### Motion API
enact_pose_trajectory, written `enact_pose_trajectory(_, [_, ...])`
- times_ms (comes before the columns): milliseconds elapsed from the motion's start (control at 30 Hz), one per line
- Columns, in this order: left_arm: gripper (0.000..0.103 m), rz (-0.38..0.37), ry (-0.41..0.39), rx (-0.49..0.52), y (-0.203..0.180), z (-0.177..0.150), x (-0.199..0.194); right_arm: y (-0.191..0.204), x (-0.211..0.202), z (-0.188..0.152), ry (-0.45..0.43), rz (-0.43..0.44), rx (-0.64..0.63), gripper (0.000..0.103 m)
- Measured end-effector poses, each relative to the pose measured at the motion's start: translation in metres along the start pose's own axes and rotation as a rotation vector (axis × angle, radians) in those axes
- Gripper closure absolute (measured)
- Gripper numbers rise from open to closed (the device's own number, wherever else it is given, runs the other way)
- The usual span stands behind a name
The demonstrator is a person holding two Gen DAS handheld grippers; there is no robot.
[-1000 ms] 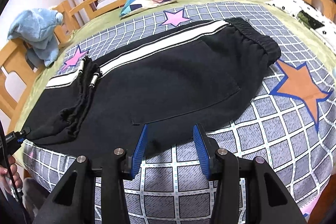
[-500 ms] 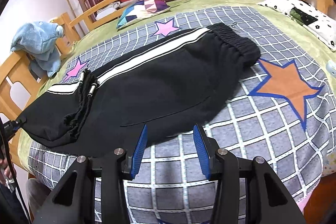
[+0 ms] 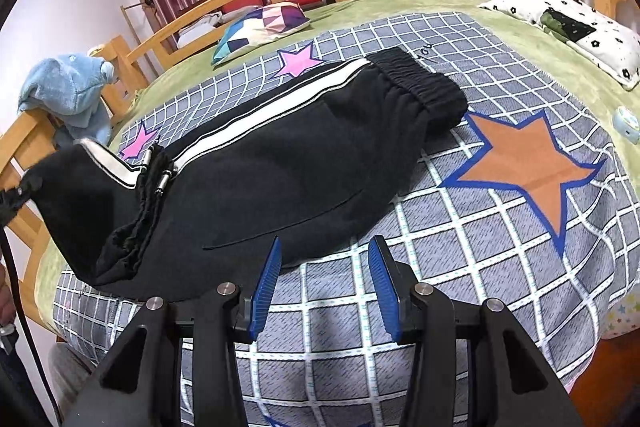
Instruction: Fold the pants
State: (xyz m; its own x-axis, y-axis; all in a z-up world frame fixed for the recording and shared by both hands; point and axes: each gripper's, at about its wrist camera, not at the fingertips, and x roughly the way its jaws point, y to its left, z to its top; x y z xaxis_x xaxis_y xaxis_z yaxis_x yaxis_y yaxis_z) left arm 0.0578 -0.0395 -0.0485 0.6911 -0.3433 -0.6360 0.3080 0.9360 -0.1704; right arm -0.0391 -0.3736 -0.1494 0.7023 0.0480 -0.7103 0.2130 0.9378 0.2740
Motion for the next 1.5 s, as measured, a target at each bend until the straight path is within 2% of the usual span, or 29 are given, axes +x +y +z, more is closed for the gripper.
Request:
enact_pose_trajectory(133, [0.09,-0.071,0.037,0.073,-0.055,0.002,0.032,-0.007,-0.001,0.002,-0.004,-0.011,-0.01,0.058])
enact_pose_trajectory(267, [0.09,-0.164,0.116,0.117,-0.1,-0.01,0.068,-0.014,-0.001,0.001,0.005,-0.013,0.002,0.058])
enact_pose_trajectory(400, [0.089,-0.204,0.221,0.144,-0.113,-0.031,0.091,-0.017,0.002,-0.003,0.03,0.0,0.018,0.058])
enact_pose_trajectory(467, [0.085,-0.223,0.259,0.113,-0.102,-0.037,0.09,-0.011,0.005,-0.004,0.04,0.019,0.012,0.058])
enact_pose_trajectory(567, [0.075,-0.292,0.232,0.041,-0.074,-0.039,0.069,0.003,0.01,-0.002,0.04,0.05,-0.007,0.058])
enact_pose_trajectory(633, [0.057,-0.311,0.211,0.008,-0.056,-0.036,0.056,0.018,0.015,0.003,0.04,0.079,-0.022,0.058])
enact_pose_trajectory(733, [0.054,-0.311,0.181,-0.03,-0.03,-0.035,0.038,0.041,0.021,0.013,0.036,0.14,-0.036,0.058])
enact_pose_trajectory(833, [0.053,-0.254,0.169,-0.068,-0.002,-0.039,0.028,0.068,0.026,0.024,0.028,0.217,-0.04,0.057])
enact_pose_trajectory(933, [0.052,-0.239,0.176,-0.133,0.03,-0.05,0.023,0.091,0.036,0.031,0.025,0.297,-0.031,0.047])
enact_pose_trajectory(967, [0.051,-0.232,0.187,-0.15,0.036,-0.052,0.024,0.098,0.043,0.032,0.03,0.312,-0.025,0.047])
enact_pose_trajectory(1100, [0.051,-0.199,0.22,-0.191,0.059,-0.066,0.027,0.118,0.081,0.025,0.107,0.279,-0.018,0.048])
enact_pose_trajectory(1133, [0.051,-0.191,0.223,-0.196,0.063,-0.067,0.027,0.121,0.091,0.021,0.135,0.283,-0.006,0.054])
enact_pose_trajectory(1167, [0.051,-0.185,0.225,-0.204,0.068,-0.07,0.028,0.123,0.097,0.019,0.151,0.295,0.011,0.067])
enact_pose_trajectory(1233, [0.051,-0.179,0.238,-0.228,0.076,-0.071,0.031,0.127,0.102,0.019,0.162,0.327,0.037,0.074])
enact_pose_trajectory(1267, [0.051,-0.183,0.244,-0.246,0.08,-0.07,0.034,0.132,0.1,0.022,0.15,0.317,0.013,0.082])
enact_pose_trajectory(1333, [0.051,-0.196,0.255,-0.274,0.08,-0.068,0.038,0.143,0.087,0.033,0.101,0.329,-0.085,0.087])
enact_pose_trajectory(1400, [0.051,-0.207,0.265,-0.277,0.075,-0.065,0.04,0.141,0.065,0.051,0.008,0.332,-0.121,0.088])
enact_pose_trajectory(1500, [0.051,-0.193,0.27,-0.227,0.059,-0.056,0.041,0.124,0.045,0.081,-0.066,0.292,-0.133,0.089])
